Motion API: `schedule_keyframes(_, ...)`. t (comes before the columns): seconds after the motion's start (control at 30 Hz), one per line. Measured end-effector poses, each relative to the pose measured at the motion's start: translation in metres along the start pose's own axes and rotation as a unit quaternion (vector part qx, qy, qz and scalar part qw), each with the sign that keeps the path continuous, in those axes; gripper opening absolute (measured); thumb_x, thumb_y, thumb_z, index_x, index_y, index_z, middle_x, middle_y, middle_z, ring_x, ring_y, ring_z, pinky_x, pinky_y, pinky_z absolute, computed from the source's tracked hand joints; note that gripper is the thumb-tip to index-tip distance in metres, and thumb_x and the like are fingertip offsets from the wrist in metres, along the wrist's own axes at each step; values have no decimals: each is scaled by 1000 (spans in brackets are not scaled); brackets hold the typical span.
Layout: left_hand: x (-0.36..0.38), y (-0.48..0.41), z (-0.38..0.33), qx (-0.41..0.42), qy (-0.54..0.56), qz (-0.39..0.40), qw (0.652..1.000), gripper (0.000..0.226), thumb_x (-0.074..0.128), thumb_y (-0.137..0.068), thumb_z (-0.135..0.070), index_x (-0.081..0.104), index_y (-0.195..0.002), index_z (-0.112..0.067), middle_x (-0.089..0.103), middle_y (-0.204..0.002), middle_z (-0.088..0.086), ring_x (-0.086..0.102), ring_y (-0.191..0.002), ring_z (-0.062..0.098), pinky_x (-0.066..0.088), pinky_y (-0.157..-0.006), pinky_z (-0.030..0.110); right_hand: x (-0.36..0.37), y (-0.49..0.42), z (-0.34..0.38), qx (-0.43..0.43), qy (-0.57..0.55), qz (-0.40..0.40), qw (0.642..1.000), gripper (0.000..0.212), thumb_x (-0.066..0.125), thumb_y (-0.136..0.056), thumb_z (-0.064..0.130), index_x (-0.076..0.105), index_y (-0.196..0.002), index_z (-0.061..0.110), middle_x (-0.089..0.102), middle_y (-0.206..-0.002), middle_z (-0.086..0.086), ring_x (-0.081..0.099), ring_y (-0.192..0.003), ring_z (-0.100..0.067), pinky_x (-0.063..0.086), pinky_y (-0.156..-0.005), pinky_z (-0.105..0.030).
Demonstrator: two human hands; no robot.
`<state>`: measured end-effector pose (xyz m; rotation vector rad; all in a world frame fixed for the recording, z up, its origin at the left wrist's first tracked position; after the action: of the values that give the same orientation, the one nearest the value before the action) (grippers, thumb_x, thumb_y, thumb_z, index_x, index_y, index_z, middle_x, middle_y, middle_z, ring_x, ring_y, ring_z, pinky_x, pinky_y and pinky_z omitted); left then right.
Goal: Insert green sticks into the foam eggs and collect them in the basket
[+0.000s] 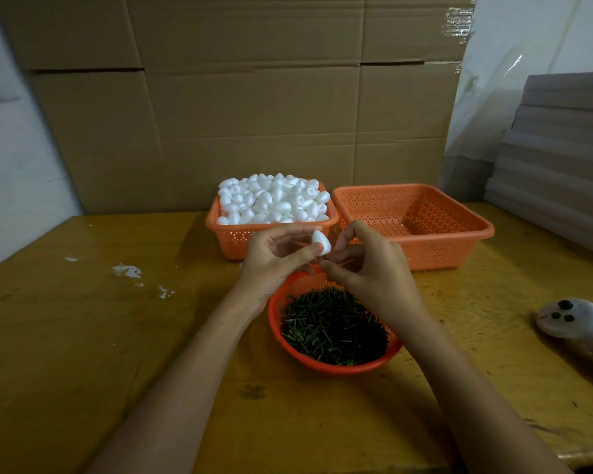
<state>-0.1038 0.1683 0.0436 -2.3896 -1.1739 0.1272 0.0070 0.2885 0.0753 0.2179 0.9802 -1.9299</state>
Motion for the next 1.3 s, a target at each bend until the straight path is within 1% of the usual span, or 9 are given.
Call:
schedule_keyframes(0.13, 3, 1, -4, 8, -11, 10, 1000, 28, 87, -81, -26, 83, -108, -29, 80, -108, 7, 75, -97, 21, 63, -67, 30, 1, 0, 0, 3, -1, 7, 1000, 34, 86, -84, 18, 56, -100, 18, 78, -81, 10, 74, -74, -6, 60, -75, -48)
schedule_keyframes(0.3, 3, 0, -3, 11, -21, 18, 1000, 38, 88, -83, -14, 81, -116, -29, 79, -113, 8, 70, -97, 21, 61, -64, 29, 0, 1, 1, 0, 13, -1, 1000, 37, 85, -83, 18, 54, -103, 19, 77, -79, 13, 73, -72, -4, 59, -74, -46)
schedule_keyframes(0.47, 6, 0, -6, 19, -12, 32, 999, 48, 90, -79, -17, 76, -122, -30, 79, -111, 7, 70, -92, 21, 59, -65, 29, -1, 1, 1, -1, 28, -5, 1000, 37, 84, -84, 19, 54, -106, 21, 77, -79, 15, 72, -71, -3, 59, -75, -47)
schedule_keyframes(0.67, 4, 0, -6, 20, -12, 27, 999, 46, 91, -78, -22, 75, -119, -32, 79, -109, 8, 69, -91, 24, 58, -66, 29, 0, 1, 0, 3, 28, -1, 1000, 38, 85, -84, 22, 54, -108, 22, 78, -81, 14, 73, -72, -3, 59, -76, -47)
schedule_keyframes(0.8, 2, 0, -4, 13, -16, 15, 1000, 36, 89, -82, -27, 77, -116, -29, 79, -109, 9, 71, -91, 21, 58, -64, 27, 1, 1, 2, -2, 13, 5, 1000, 39, 86, -85, 22, 55, -109, 21, 78, -80, 13, 73, -73, -3, 60, -75, -45)
schedule_keyframes(0.9, 0, 0, -3, 9, -30, -1, 1000, 29, 88, -81, -29, 80, -109, -30, 80, -108, 8, 72, -86, 17, 57, -62, 27, 2, 2, 5, -8, 9, 13, 1000, 41, 85, -85, 20, 53, -111, 20, 78, -80, 13, 73, -72, -5, 58, -75, -46)
schedule_keyframes(1.03, -1, 0, -3, 8, -38, -8, 999, 26, 88, -78, -33, 82, -103, -33, 80, -106, 7, 71, -82, 14, 57, -60, 27, 4, 2, 6, -8, 7, 19, 1000, 43, 84, -86, 20, 49, -110, 16, 78, -81, 11, 74, -75, -9, 57, -77, -51)
schedule_keyframes(1.2, -3, -1, 0, 1, -40, -9, 999, 22, 89, -84, -19, 82, -104, -28, 80, -106, 8, 73, -84, 13, 57, -61, 25, 3, 2, 6, -6, 11, 16, 1000, 44, 85, -85, 19, 47, -108, 14, 78, -81, 11, 74, -77, -12, 56, -77, -53)
schedule_keyframes(1.3, -2, -1, -1, 4, -40, -9, 999, 24, 90, -82, -23, 82, -103, -29, 80, -106, 8, 73, -87, 16, 57, -62, 26, 2, 2, 7, -13, 15, 12, 1000, 44, 85, -85, 19, 47, -108, 14, 78, -80, 12, 74, -76, -12, 56, -76, -53)
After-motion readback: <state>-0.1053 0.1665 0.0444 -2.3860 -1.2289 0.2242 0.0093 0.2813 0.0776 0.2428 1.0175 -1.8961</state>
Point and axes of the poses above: each hand's wrist, its own y-axis away from the middle knuckle, its own x-axis out of the palm, z = x × y, the point moved 10 cm from there along -y, towards the middle knuckle
